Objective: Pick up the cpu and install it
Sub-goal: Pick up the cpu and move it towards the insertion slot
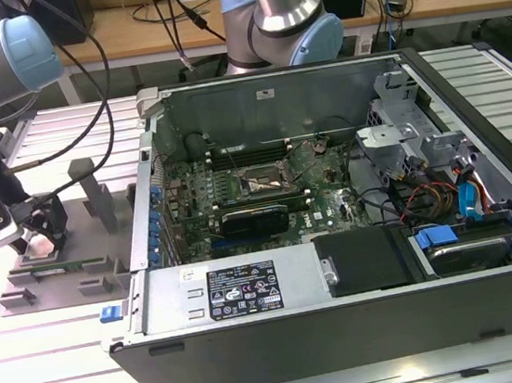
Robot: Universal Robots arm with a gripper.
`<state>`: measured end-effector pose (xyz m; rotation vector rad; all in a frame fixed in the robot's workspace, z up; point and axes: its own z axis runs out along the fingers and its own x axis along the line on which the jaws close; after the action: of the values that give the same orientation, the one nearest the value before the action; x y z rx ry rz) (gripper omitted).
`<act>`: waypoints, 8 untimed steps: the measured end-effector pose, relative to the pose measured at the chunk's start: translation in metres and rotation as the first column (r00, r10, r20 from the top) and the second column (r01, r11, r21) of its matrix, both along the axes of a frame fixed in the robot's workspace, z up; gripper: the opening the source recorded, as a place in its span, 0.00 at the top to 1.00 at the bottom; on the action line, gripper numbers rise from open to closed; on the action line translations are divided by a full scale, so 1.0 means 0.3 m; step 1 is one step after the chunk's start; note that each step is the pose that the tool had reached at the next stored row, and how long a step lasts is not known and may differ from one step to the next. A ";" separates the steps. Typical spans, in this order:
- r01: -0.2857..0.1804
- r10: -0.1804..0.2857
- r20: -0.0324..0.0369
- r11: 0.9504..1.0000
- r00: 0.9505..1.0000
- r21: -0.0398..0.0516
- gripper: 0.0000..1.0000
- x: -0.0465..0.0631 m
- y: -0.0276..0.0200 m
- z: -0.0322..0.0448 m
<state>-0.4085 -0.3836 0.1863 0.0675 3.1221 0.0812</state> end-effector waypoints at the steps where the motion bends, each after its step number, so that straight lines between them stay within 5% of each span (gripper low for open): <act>1: 0.000 0.000 0.000 1.000 1.000 0.001 0.34 0.000 0.000 -0.001; 5: 0.000 0.000 -0.001 1.000 1.000 0.014 0.34 0.000 0.001 -0.004; 8: 0.000 0.000 -0.002 1.000 1.000 0.015 0.34 0.001 0.000 -0.004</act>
<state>-0.4081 -0.3835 0.1851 0.0678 3.1237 0.1042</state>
